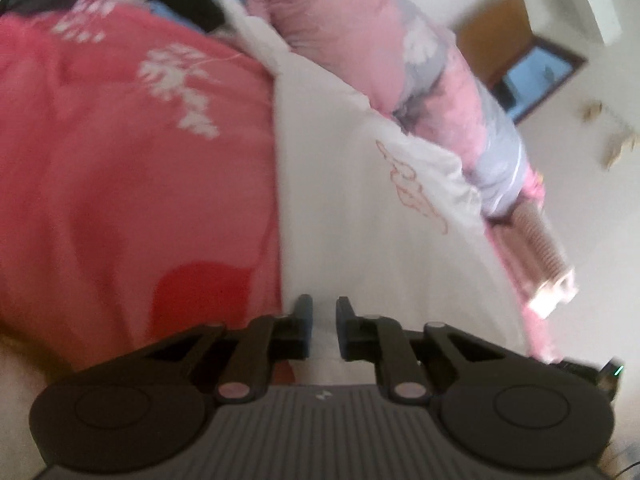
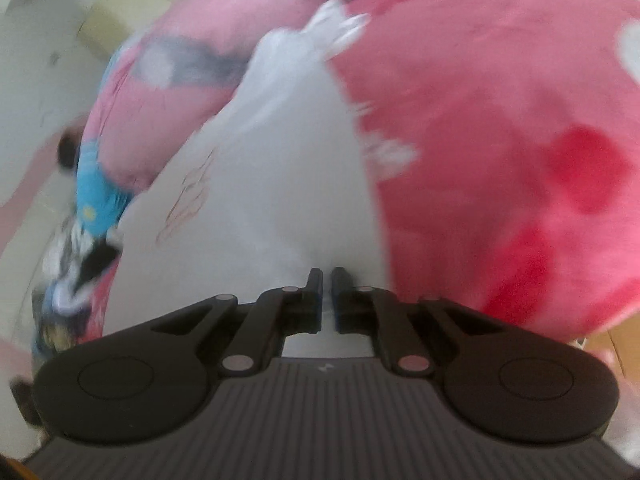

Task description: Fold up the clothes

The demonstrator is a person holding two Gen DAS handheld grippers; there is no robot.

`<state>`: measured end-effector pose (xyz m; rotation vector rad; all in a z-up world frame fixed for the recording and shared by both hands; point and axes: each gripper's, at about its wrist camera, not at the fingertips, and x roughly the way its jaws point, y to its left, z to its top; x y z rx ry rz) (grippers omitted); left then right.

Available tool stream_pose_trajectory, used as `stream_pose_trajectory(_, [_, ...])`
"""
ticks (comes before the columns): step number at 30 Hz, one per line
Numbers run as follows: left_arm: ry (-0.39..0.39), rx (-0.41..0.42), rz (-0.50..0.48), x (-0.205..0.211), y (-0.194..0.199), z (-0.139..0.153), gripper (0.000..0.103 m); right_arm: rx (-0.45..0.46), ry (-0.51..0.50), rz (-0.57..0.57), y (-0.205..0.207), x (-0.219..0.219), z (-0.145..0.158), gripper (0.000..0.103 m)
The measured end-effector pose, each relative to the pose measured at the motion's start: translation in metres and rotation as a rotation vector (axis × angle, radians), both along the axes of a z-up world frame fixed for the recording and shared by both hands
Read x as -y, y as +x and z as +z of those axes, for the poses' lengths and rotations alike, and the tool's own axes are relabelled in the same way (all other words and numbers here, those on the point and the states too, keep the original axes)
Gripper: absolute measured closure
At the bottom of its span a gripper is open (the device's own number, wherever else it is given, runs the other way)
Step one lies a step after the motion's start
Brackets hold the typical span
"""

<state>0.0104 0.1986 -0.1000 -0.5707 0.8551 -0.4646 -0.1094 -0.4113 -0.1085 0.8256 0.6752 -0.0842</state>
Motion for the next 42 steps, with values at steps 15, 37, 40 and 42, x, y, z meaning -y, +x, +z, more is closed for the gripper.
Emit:
stream_pose_trajectory(15, [0.28,0.138,-0.093,0.075,0.047,0.037,0.058,0.095,-0.069,0.119,0.058,-0.032,0.027,0.095])
stream_pose_trajectory(37, [0.22,0.139,0.154,0.03,0.077,0.01,0.054,0.049,-0.175,-0.057,0.102,0.028,0.011,0.083])
stream_pose_trajectory(40, [0.26,0.178,0.15,0.035,0.077,0.009,0.063,0.021,-0.154,-0.03,0.119,0.03,0.002,0.081])
stream_pose_trajectory(42, [0.292,0.197,0.153,0.037,0.077,0.006,0.078,0.029,-0.191,-0.005,0.121,0.023,0.003,0.081])
